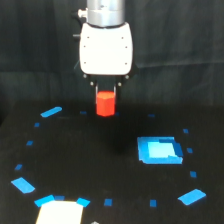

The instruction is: Pick up the red object from the table

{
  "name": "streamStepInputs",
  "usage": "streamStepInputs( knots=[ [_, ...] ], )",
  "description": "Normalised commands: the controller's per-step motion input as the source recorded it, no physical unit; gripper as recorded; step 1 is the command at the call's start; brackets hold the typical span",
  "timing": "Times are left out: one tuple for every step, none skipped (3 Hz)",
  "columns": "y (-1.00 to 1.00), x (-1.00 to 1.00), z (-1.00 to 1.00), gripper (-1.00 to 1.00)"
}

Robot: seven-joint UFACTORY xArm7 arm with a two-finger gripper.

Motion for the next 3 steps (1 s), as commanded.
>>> streamStepInputs(
  knots=[
    [0.40, -0.04, -0.49, -0.87],
    [0.11, 0.14, -0.63, -0.72],
    [-0.42, 0.51, 0.62, -0.84]
  ],
)
